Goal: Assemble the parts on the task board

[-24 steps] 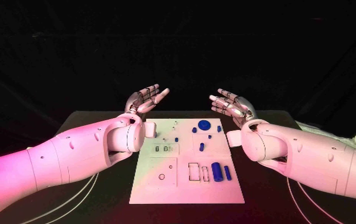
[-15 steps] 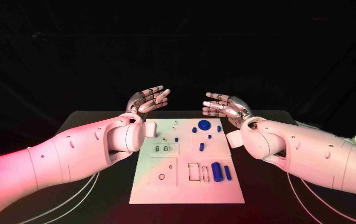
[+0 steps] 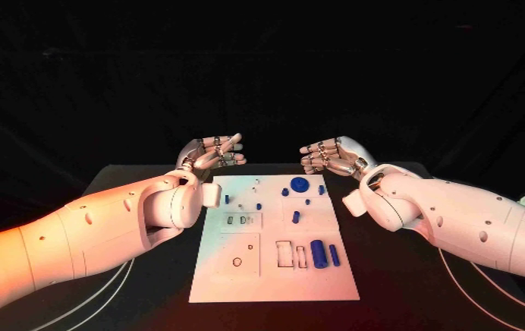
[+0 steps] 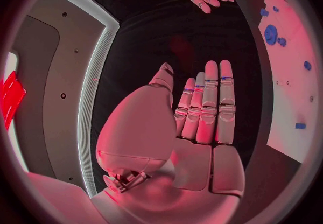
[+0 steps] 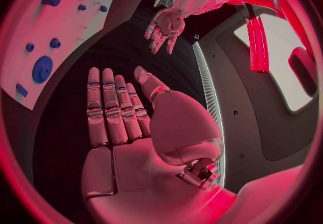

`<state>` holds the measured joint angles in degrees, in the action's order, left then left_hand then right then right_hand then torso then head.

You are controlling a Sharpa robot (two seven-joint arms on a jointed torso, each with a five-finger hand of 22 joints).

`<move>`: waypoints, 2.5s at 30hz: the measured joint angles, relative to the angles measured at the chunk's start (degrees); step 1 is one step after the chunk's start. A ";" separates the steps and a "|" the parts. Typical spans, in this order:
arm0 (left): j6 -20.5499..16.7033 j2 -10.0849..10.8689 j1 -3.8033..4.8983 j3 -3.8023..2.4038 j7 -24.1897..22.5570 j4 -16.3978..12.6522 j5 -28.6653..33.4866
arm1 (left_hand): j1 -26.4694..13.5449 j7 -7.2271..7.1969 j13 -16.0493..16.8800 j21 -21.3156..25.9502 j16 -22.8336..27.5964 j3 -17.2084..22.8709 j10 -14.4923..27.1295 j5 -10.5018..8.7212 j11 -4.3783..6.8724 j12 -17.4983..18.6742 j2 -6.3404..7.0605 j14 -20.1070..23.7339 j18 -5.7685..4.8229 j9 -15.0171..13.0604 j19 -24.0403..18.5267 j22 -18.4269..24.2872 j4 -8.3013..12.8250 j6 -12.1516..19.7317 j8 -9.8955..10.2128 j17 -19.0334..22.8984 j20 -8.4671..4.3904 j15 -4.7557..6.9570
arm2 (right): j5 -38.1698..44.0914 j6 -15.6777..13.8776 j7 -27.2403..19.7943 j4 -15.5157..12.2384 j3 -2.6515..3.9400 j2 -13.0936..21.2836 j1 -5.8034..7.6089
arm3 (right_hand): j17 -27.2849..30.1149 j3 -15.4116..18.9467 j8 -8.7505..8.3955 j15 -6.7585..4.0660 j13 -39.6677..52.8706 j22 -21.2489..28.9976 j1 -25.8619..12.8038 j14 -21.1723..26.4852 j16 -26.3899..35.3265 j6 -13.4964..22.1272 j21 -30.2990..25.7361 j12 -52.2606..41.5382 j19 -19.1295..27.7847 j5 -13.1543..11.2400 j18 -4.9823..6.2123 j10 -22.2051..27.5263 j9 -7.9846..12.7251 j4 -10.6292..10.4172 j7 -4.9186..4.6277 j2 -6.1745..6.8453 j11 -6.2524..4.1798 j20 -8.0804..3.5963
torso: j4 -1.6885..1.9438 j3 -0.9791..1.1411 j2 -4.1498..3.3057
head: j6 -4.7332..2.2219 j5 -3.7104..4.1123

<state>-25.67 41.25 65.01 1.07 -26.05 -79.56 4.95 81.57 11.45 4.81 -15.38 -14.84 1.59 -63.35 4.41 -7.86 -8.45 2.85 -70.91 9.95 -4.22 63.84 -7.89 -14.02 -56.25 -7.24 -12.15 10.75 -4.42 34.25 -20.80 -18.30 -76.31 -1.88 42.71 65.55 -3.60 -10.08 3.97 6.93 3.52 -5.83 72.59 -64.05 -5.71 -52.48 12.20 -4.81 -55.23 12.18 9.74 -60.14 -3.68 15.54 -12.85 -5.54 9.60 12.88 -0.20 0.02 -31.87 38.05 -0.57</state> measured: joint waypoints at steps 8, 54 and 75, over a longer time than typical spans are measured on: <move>0.97 2.98 0.06 -0.05 0.86 -4.91 0.03 | -0.01 -1.22 1.01 -2.59 -3.53 -0.86 -4.11 0.00 1.51 0.00 -0.44 -5.26 -0.06 -0.15 5.28 -1.51 0.38 -2.23 -0.05 -6.03 -2.25 2.02 | 14.36 -1.00 4.15 -0.32 0.34 0.24 0.91 | -0.83 -1.40 0.00 -2.61 0.09 -2.56 0.25 -8.40 -1.92 -3.38 5.81 0.61 -7.25 -0.32 -0.01 -4.40 -0.07 0.75 1.14 1.48 -1.57 -2.99 | 0.53 -0.49 -1.20 | -0.70 0.99; 3.64 9.53 0.51 -0.62 2.73 -19.09 1.36 | -0.19 -0.59 1.59 -1.04 -0.35 -2.76 -2.36 0.00 0.19 3.31 -1.52 1.09 -0.13 -0.08 2.28 -2.06 1.99 -1.58 1.62 -12.92 -0.91 0.40 | 58.45 10.39 24.13 4.50 0.86 -5.73 4.94 | -30.04 -9.07 0.00 -7.05 0.12 -24.18 -2.91 -19.88 -39.55 -7.37 39.48 1.15 -11.15 -1.41 0.00 -4.57 -0.10 -0.29 3.54 6.45 -4.15 -7.13 | 4.33 -1.93 -8.15 | -1.94 3.64; 4.18 10.14 0.69 -0.69 2.99 -19.88 1.45 | -0.24 -0.60 1.58 -0.80 0.18 -2.81 -2.37 0.00 0.19 3.34 -1.57 1.27 -0.14 -0.08 1.87 -1.95 2.05 -1.59 1.82 -12.91 -0.91 0.21 | 59.85 12.42 24.17 5.49 0.86 -6.33 4.96 | -35.60 -10.57 -0.01 -7.05 0.12 -29.93 -2.58 -19.88 -45.38 -8.44 44.84 1.15 -11.60 -1.69 -0.01 -4.58 -0.22 -1.00 3.95 6.12 -4.23 -7.14 | 4.63 -1.93 -10.23 | -2.41 3.70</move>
<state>-21.49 51.40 65.71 0.38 -23.05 -99.44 6.40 81.33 10.85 6.39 -16.18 -14.67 -1.23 -65.72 4.41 -7.67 -5.11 1.28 -69.64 9.81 -4.30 65.71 -9.83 -11.98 -57.83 -5.41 -25.05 9.84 -4.20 94.09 -8.38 5.87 -70.82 -1.03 36.38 70.52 -39.21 -20.65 3.96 -0.12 3.64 -35.77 70.00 -83.93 -51.09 -60.92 57.04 -3.67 -66.83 10.49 9.73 -64.72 -3.90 14.54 -8.89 0.58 5.36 5.75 4.43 -1.92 -42.11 35.64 3.13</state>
